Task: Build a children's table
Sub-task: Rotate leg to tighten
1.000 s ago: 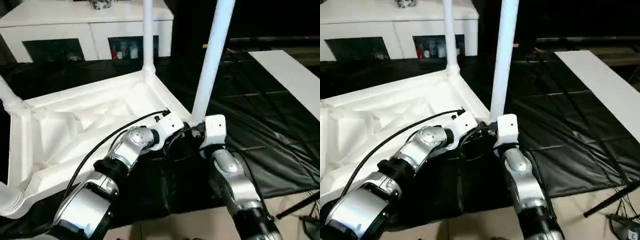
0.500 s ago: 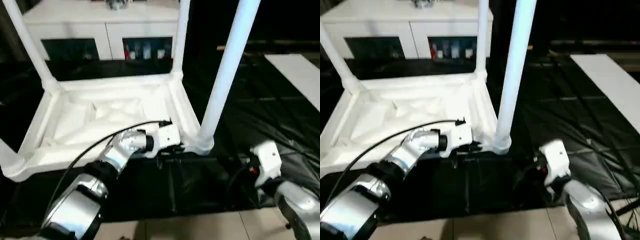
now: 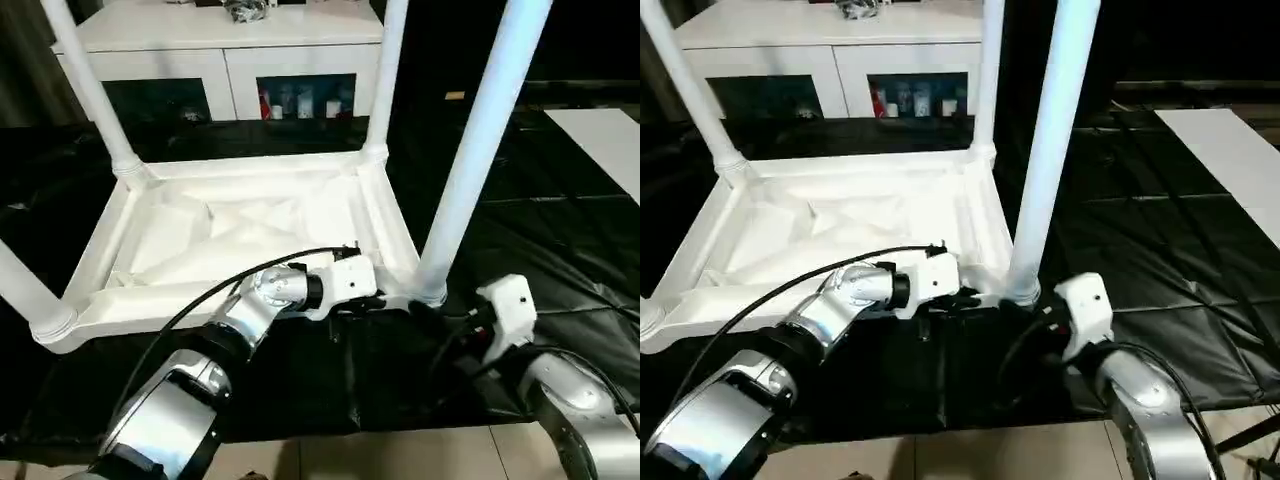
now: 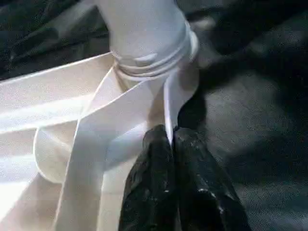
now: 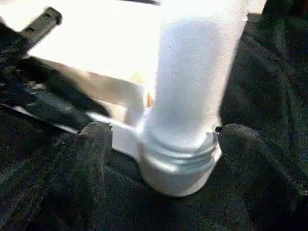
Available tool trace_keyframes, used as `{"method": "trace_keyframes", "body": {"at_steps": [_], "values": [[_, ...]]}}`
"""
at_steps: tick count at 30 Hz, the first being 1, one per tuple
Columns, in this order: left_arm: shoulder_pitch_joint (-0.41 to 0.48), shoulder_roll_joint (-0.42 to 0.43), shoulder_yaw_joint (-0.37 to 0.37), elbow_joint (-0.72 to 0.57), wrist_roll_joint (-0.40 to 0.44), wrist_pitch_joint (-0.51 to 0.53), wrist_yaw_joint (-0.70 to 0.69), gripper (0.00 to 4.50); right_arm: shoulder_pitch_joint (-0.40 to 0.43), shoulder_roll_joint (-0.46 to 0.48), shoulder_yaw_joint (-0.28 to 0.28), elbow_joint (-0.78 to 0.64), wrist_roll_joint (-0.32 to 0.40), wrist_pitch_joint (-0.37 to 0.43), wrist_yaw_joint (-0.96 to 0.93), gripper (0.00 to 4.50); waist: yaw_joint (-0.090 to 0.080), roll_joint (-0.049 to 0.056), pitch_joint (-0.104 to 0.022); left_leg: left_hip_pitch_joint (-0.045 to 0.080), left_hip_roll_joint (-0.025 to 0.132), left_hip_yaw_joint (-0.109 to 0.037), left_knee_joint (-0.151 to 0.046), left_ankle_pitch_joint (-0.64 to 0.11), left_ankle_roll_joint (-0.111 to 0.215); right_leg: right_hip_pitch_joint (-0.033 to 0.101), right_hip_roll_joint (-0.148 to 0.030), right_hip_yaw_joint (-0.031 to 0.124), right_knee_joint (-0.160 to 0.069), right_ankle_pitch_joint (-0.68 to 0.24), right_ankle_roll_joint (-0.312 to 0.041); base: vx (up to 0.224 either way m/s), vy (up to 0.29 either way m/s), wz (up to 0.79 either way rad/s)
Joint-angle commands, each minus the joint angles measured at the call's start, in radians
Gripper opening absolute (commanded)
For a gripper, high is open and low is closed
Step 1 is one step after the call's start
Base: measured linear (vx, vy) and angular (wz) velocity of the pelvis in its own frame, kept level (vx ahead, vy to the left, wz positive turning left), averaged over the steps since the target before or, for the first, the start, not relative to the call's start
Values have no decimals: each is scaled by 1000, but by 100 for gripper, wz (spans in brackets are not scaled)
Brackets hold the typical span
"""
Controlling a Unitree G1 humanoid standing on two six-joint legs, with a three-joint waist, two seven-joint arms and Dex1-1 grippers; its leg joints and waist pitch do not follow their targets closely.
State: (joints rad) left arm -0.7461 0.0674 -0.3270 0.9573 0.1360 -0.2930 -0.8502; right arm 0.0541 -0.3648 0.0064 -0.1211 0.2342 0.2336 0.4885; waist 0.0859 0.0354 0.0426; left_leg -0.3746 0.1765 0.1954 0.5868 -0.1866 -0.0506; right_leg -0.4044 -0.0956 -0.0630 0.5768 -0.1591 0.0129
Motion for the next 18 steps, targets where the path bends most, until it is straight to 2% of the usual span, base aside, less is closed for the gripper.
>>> {"method": "trace_keyframes", "body": {"at_steps": [1,2,3,4,5,6,7,8,9,11,12,13,14,17,18], "values": [[9,-15,94,-98,-113,26,47,57,20,6,-11,-35,12,-6,-8,391,-1,-22,-61,9,53,-25,-71,-232,82,43,-62,38,-71,-304,-193,0,0,0],[29,-17,112,-131,-138,38,47,79,29,11,-14,-45,13,-13,-13,391,-1,-25,-60,8,57,-24,-72,-234,89,43,-61,37,-70,-275,-211,0,0,0],[83,-4,126,-222,-173,55,34,91,48,27,-17,-72,25,-12,-22,391,-3,-20,-59,4,56,-26,-73,-236,94,44,-57,36,-67,-256,-213,0,0,0],[85,-3,127,-226,-174,55,33,91,49,27,-17,-74,26,-12,-22,391,-4,-23,-60,3,58,-27,-74,-233,98,48,-59,36,-64,-242,-215,0,0,0],[112,3,132,-272,-194,68,22,95,57,32,-13,-86,28,-13,-22,391,-11,-26,-58,-2,53,-25,-73,-234,106,47,-54,35,-65,-247,-206,0,0,0],[141,10,137,-320,-212,84,14,101,65,37,-8,-97,30,-13,-21,391,-10,-24,-59,2,55,-25,-74,-240,105,46,-56,36,-66,-254,-205,0,0,0],[143,10,137,-324,-213,86,13,117,65,38,-8,-97,30,-13,-21,391,-15,-25,-57,1,55,-25,-74,-242,106,46,-56,37,-67,-267,-202,0,0,0],[207,27,147,-432,-230,112,4,133,80,48,8,-115,30,-11,-20,391,-18,-22,-55,2,57,-25,-76,-252,101,44,-56,38,-68,-284,-202,0,0,0],[207,27,147,-432,-230,112,4,133,80,48,8,-115,30,-11,-20,391,-18,-22,-55,2,57,-25,-76,-252,101,44,-56,38,-68,-284,-202,0,0,0],[283,44,170,-553,-242,129,34,144,89,56,34,-127,24,-15,-14,391,-26,-16,-53,5,60,-27,-81,-290,77,41,-53,38,-73,-326,-183,0,0,0],[356,51,203,-653,-246,145,94,146,93,65,54,-133,18,-18,-15,391,-31,-18,-50,3,60,-27,-83,-310,68,40,-53,37,-76,-347,-175,0,0,0],[358,51,204,-656,-246,145,96,153,93,65,54,-133,18,-18,-15,391,-32,-16,-52,4,62,-28,-84,-318,61,40,-53,37,-73,-344,-176,0,0,0],[389,54,217,-699,-248,164,126,165,94,72,59,-136,16,-17,-18,391,-35,-15,-50,6,61,-27,-83,-337,53,36,-51,38,-76,-362,-170,0,0,0],[521,56,301,-798,-226,148,256,165,79,105,86,-129,1,-33,-29,391,-41,-17,-44,6,57,-28,-87,-376,37,31,-48,38,-86,-430,-134,0,0,0],[590,66,340,-850,-208,119,299,165,75,119,100,-123,-9,-49,-29,391,-43,-23,-45,5,57,-30,-86,-376,36,32,-48,38,-84,-433,-129,0,0,0]]}}
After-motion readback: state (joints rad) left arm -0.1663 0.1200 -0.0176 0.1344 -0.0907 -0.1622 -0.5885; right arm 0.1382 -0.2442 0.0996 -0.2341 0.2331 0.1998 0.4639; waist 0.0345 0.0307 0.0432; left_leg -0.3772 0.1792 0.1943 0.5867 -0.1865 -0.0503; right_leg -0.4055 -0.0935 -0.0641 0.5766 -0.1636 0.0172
